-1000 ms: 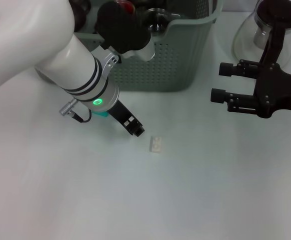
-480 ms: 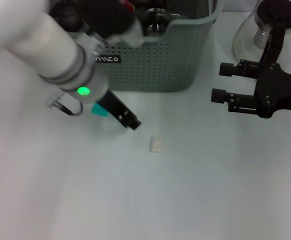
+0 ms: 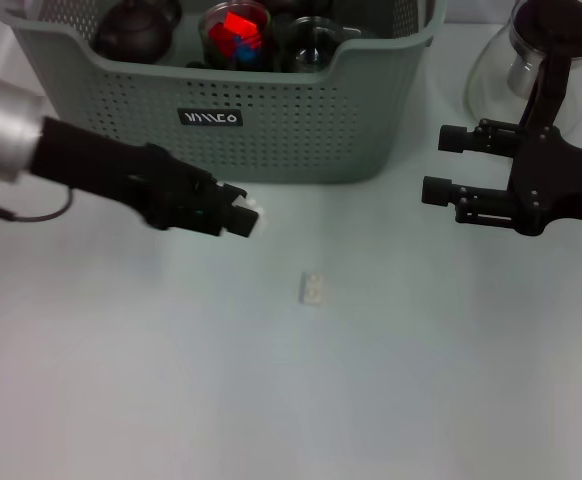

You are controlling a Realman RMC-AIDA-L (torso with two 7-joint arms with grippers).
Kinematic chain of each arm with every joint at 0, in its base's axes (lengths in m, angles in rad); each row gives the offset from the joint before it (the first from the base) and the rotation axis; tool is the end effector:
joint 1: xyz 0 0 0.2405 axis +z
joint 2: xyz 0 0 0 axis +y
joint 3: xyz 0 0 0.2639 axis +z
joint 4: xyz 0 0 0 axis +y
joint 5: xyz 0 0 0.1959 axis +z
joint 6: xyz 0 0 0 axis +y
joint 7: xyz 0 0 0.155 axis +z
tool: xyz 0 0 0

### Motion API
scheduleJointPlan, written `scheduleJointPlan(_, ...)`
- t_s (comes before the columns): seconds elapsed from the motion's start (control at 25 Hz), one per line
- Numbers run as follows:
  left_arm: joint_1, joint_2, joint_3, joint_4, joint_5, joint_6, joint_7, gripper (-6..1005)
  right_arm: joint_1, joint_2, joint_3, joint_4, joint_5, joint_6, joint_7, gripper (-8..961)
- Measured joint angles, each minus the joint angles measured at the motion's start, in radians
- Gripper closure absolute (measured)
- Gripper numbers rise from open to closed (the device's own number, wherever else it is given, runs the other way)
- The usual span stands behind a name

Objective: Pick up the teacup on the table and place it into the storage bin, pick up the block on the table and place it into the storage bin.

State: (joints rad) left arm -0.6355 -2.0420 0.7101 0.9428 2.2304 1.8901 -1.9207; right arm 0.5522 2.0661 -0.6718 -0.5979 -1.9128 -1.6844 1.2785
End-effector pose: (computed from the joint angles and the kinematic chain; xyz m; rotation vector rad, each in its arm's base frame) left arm -0.2163 0.3227 0.0255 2.9332 0.9483 0.3867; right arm 0.2332 0.3192 -0.0085 -2.7651 0.4630 0.9150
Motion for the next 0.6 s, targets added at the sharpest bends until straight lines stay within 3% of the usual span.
scheduleJointPlan(0.04, 0.0, 0.031, -0.027, -0.07, -0.044, 0.031, 0.055, 588, 0.0, 0.0, 0.0, 0.0, 0.0, 0.0, 0.001, 193)
scheduleJointPlan(0.16, 0.006, 0.094, -0.063, -0.222, -0.153, 0.089, 0.174, 587, 0.002, -0.001, 0.0, 0.0, 0.0, 0.0, 0.001, 193)
scheduleJointPlan(0.24, 0.007, 0.114, -0.077, -0.296, -0.232, 0.125, 0.226, 586, 0.002, -0.001, 0.0, 0.0, 0.0, 0.0, 0.001, 193)
scheduleJointPlan(0.44, -0.004, 0.117, -0.097, -0.332, -0.44, 0.145, 0.231, 584, 0.005, -0.001, 0.0, 0.002, 0.0, 0.0, -0.006, 193)
scheduleJointPlan(0.6, -0.051, 0.115, -0.148, -0.326, -0.584, 0.072, 0.086, 582, 0.006, -0.001, 0.0, 0.002, -0.001, 0.0, -0.006, 192)
